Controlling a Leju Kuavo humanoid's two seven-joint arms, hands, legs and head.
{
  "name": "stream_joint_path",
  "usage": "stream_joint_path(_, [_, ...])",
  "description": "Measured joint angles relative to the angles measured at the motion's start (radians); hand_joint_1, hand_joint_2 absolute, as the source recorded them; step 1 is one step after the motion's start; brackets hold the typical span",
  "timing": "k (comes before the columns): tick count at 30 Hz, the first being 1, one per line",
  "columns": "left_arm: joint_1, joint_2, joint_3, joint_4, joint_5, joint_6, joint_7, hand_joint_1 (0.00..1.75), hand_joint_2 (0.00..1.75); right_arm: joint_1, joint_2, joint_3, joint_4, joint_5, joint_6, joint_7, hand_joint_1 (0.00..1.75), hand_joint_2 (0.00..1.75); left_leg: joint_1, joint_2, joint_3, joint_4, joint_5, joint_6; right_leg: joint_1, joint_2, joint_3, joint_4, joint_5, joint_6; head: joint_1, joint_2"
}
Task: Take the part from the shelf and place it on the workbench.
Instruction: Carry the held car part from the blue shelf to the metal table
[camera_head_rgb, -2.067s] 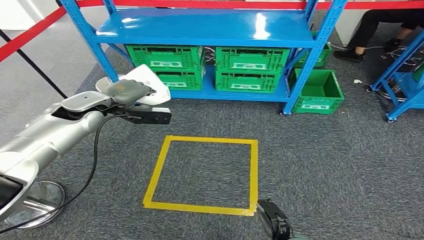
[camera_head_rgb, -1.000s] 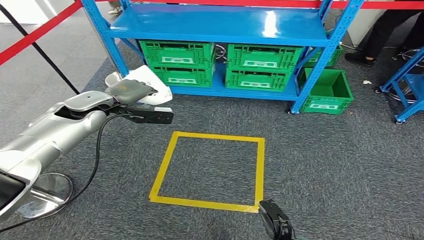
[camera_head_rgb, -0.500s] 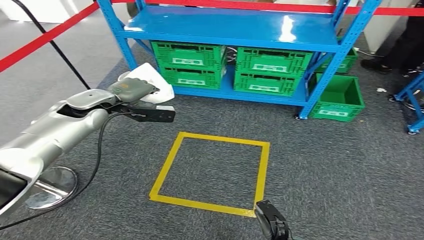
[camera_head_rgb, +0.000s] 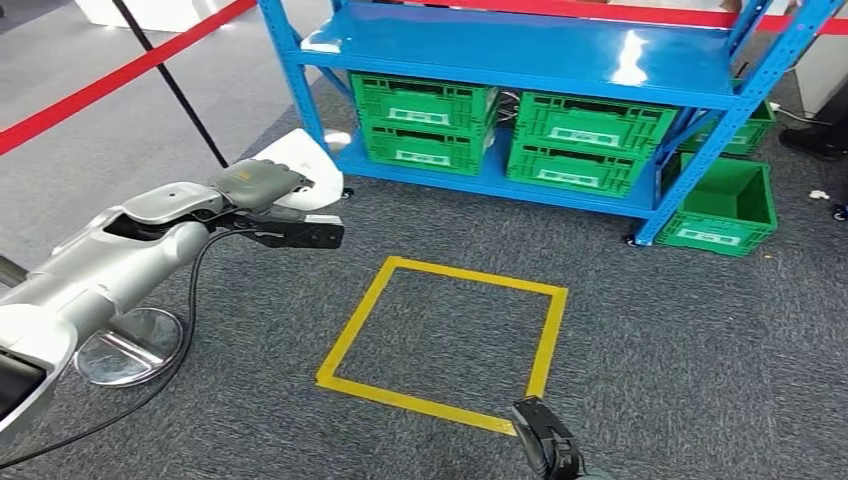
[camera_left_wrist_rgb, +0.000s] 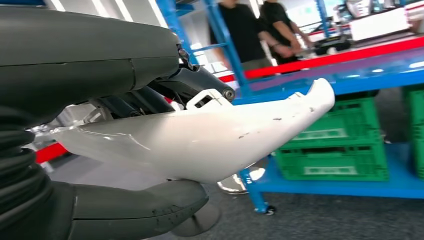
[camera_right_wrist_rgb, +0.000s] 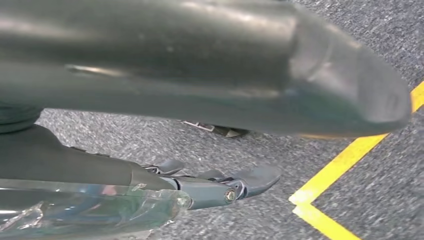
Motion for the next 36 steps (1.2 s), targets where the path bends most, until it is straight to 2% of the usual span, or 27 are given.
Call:
stream_joint_path(1, [-0.001, -0.001, 0.000, 0.000, 0.000, 0.000, 0.000, 1.75, 1.75, -0.001, 0.000, 0.000, 0.000, 0.000, 0.000, 0.001, 0.00, 0.00, -0.004, 0.007, 0.016, -0.031, 0.003, 0.001, 0.002, -0.006, 0.001, -0.002, 0.000, 0.006, 0.001, 0.000])
stream_joint_path(3, [-0.001, 0.000, 0.000, 0.000, 0.000, -0.001, 0.000, 1.75, 1.75, -0.002, 0.000, 0.000, 0.000, 0.000, 0.000, 0.003, 0.00, 0.00, -0.007, 0.000, 0.016, -0.042, 0.001, 0.005, 0.004, -0.017, 0.005, -0.010, 0.003, 0.018, 0.004, 0.000])
stream_joint_path(4, [-0.001, 0.002, 0.000, 0.000, 0.000, -0.001, 0.000, 1.75, 1.75, -0.002, 0.000, 0.000, 0.000, 0.000, 0.000, 0.004, 0.00, 0.00, -0.006, -0.005, 0.016, -0.044, 0.003, 0.010, 0.002, -0.012, 0.006, -0.010, 0.002, 0.023, 0.005, 0.000])
stream_joint_path(5, [-0.001, 0.003, 0.000, 0.000, 0.000, -0.001, 0.000, 1.75, 1.75, -0.002, 0.000, 0.000, 0.000, 0.000, 0.000, 0.004, 0.00, 0.00, -0.005, -0.010, 0.017, -0.046, 0.004, 0.017, 0.000, 0.002, 0.001, 0.001, -0.008, 0.028, 0.007, 0.000])
stream_joint_path(7, [-0.002, 0.000, 0.000, 0.000, 0.000, -0.001, 0.000, 1.75, 1.75, -0.001, 0.000, 0.000, 0.000, 0.000, 0.000, 0.004, 0.00, 0.00, -0.004, -0.020, 0.019, -0.048, 0.005, 0.029, 0.001, 0.046, -0.040, 0.090, -0.058, 0.031, 0.012, 0.000])
stream_joint_path(9, [0.000, -0.006, -0.001, 0.000, 0.000, -0.001, 0.000, 1.75, 1.75, 0.002, 0.000, 0.000, 0.000, 0.000, 0.000, 0.005, 0.00, 0.00, -0.009, -0.031, 0.019, -0.048, 0.004, 0.037, 0.007, 0.071, -0.109, 0.227, -0.114, 0.028, 0.015, 0.000])
stream_joint_path(10, [0.002, -0.008, -0.002, 0.000, 0.000, -0.001, 0.000, 1.75, 1.75, 0.002, 0.000, 0.000, 0.000, 0.000, 0.000, 0.005, 0.00, 0.00, -0.012, -0.037, 0.020, -0.048, 0.003, 0.040, 0.011, 0.074, -0.134, 0.268, -0.122, 0.026, 0.016, 0.000])
stream_joint_path(11, [0.003, -0.008, -0.002, 0.000, 0.000, -0.001, 0.000, 1.75, 1.75, 0.003, 0.000, 0.000, 0.000, 0.000, 0.000, 0.006, 0.00, 0.00, -0.015, -0.045, 0.021, -0.047, 0.002, 0.041, 0.014, 0.075, -0.142, 0.274, -0.111, 0.021, 0.016, 0.000])
stream_joint_path(12, [0.004, -0.008, -0.002, 0.000, 0.000, -0.001, 0.000, 1.75, 1.75, 0.003, 0.000, 0.000, 0.000, 0.001, 0.000, 0.006, 0.00, 0.00, -0.018, -0.052, 0.023, -0.047, 0.001, 0.042, 0.016, 0.077, -0.130, 0.238, -0.081, 0.016, 0.016, 0.000])
stream_joint_path(14, [0.003, -0.009, -0.003, 0.000, 0.000, 0.000, 0.000, 1.75, 1.75, 0.003, -0.001, 0.000, 0.000, 0.004, -0.001, 0.006, 0.00, 0.00, -0.021, -0.067, 0.027, -0.047, 0.000, 0.042, 0.018, 0.100, -0.068, 0.099, -0.006, 0.003, 0.016, 0.000])
stream_joint_path(15, [0.002, -0.009, -0.003, 0.000, 0.000, 0.000, 0.000, 1.75, 1.75, 0.002, -0.001, 0.000, 0.000, 0.005, -0.002, 0.005, 0.00, 0.00, -0.021, -0.074, 0.026, -0.046, -0.001, 0.040, 0.018, 0.115, -0.038, 0.038, 0.016, -0.002, 0.015, 0.000])
stream_joint_path(16, [0.001, -0.010, -0.003, 0.000, 0.000, 0.000, 0.000, 1.75, 1.75, 0.003, -0.002, 0.000, 0.000, 0.007, -0.003, 0.005, 0.00, 0.00, -0.021, -0.080, 0.024, -0.045, 0.000, 0.036, 0.018, 0.128, -0.020, 0.000, 0.026, -0.005, 0.015, 0.000])
stream_joint_path(17, [0.001, -0.009, -0.003, 0.001, 0.000, 0.000, 0.000, 1.75, 1.75, 0.003, -0.002, 0.000, 0.000, 0.008, -0.004, 0.004, 0.00, 0.00, -0.019, -0.086, 0.021, -0.046, 0.002, 0.031, 0.019, 0.132, -0.012, -0.013, 0.023, -0.007, 0.014, 0.000])
stream_joint_path(19, [0.002, -0.008, -0.003, 0.001, 0.001, 0.000, 0.000, 1.75, 1.75, 0.003, -0.002, 0.000, 0.000, 0.009, -0.005, 0.004, 0.00, 0.00, -0.017, -0.098, 0.018, -0.050, 0.005, 0.021, 0.017, 0.120, -0.006, -0.024, 0.024, -0.013, 0.014, 0.000])
stream_joint_path(21, [-0.001, -0.005, -0.002, 0.000, 0.001, 0.000, 0.000, 1.75, 1.75, 0.000, -0.002, -0.001, 0.000, 0.011, -0.006, 0.003, 0.00, 0.00, -0.019, -0.088, 0.005, -0.023, -0.015, 0.010, 0.011, 0.103, 0.005, -0.035, 0.027, -0.020, 0.008, 0.000])
stream_joint_path(22, [-0.003, -0.004, -0.002, 0.000, 0.001, 0.000, 0.000, 1.75, 1.75, -0.001, -0.003, -0.002, 0.000, 0.011, -0.007, 0.003, 0.00, 0.00, -0.018, -0.074, -0.014, 0.018, -0.038, 0.003, 0.008, 0.094, 0.010, -0.039, 0.027, -0.022, 0.004, 0.000])
stream_joint_path(24, [-0.005, -0.005, -0.002, 0.001, 0.002, 0.000, 0.000, 1.75, 1.75, -0.001, -0.003, -0.002, 0.000, 0.011, -0.006, 0.002, 0.00, 0.00, -0.012, -0.050, -0.080, 0.142, -0.091, -0.010, 0.007, 0.076, 0.015, -0.041, 0.024, -0.025, -0.001, 0.000])
stream_joint_path(25, [-0.004, -0.005, -0.003, 0.001, 0.002, -0.001, 0.000, 1.75, 1.75, -0.001, -0.003, -0.002, 0.000, 0.012, -0.006, 0.003, 0.00, 0.00, -0.008, -0.045, -0.108, 0.189, -0.103, -0.015, 0.006, 0.068, 0.016, -0.040, 0.022, -0.024, -0.001, 0.000])
stream_joint_path(26, [-0.002, -0.005, -0.003, 0.001, 0.002, -0.001, 0.000, 1.75, 1.75, -0.001, -0.003, -0.002, 0.000, 0.012, -0.006, 0.003, 0.00, 0.00, -0.003, -0.042, -0.123, 0.209, -0.098, -0.020, 0.005, 0.059, 0.017, -0.040, 0.020, -0.022, -0.001, 0.000])
stream_joint_path(27, [-0.001, -0.004, -0.003, 0.001, 0.002, -0.001, 0.000, 1.75, 1.75, -0.001, -0.003, -0.002, 0.000, 0.012, -0.006, 0.002, 0.00, 0.00, 0.001, -0.039, -0.116, 0.189, -0.074, -0.024, 0.002, 0.052, 0.018, -0.039, 0.018, -0.019, -0.001, 0.000])
stream_joint_path(28, [-0.001, -0.003, -0.003, 0.001, 0.002, -0.001, 0.000, 1.75, 1.75, -0.001, -0.003, -0.002, 0.000, 0.012, -0.006, 0.002, 0.00, 0.00, 0.004, -0.031, -0.091, 0.136, -0.038, -0.028, 0.000, 0.044, 0.021, -0.038, 0.014, -0.014, -0.001, 0.000])
stream_joint_path(29, [-0.002, -0.002, -0.003, 0.001, 0.002, -0.001, 0.000, 1.75, 1.75, -0.002, -0.003, -0.002, 0.000, 0.011, -0.006, 0.002, 0.00, 0.00, 0.006, -0.010, -0.056, 0.068, -0.006, -0.035, -0.001, 0.038, 0.024, -0.037, 0.010, -0.007, -0.002, 0.000])
stream_joint_path(30, [-0.004, -0.003, -0.003, 0.001, 0.002, -0.001, 0.000, 1.75, 1.75, -0.002, -0.004, -0.002, 0.000, 0.011, -0.006, 0.002, 0.00, 0.00, 0.006, 0.008, -0.026, 0.007, 0.016, -0.035, 0.001, 0.032, 0.026, -0.033, 0.005, -0.001, -0.005, 0.000])
stream_joint_path(32, [-0.004, -0.004, -0.003, 0.001, 0.002, -0.001, 0.000, 1.75, 1.75, -0.002, -0.006, -0.002, 0.000, 0.012, -0.006, 0.002, 0.00, 0.00, 0.003, 0.028, 0.001, -0.051, 0.024, -0.020, 0.009, 0.020, 0.030, -0.032, -0.002, 0.010, -0.003, 0.000])
stream_joint_path(34, [-0.002, -0.003, -0.004, 0.001, 0.002, -0.001, 0.000, 1.75, 1.75, -0.001, -0.007, -0.002, 0.000, 0.012, -0.006, 0.003, 0.00, 0.00, 0.000, 0.010, 0.000, -0.052, 0.021, 0.003, 0.009, 0.007, 0.037, -0.039, -0.005, 0.018, 0.003, 0.000])
stream_joint_path(36, [-0.003, -0.001, -0.004, 0.001, 0.002, -0.001, 0.000, 1.75, 1.75, -0.002, -0.007, -0.002, 0.000, 0.012, -0.006, 0.002, 0.00, 0.00, 0.000, -0.007, 0.002, -0.053, 0.020, 0.020, 0.005, 0.019, 0.029, -0.012, -0.029, 0.025, 0.005, 0.000])
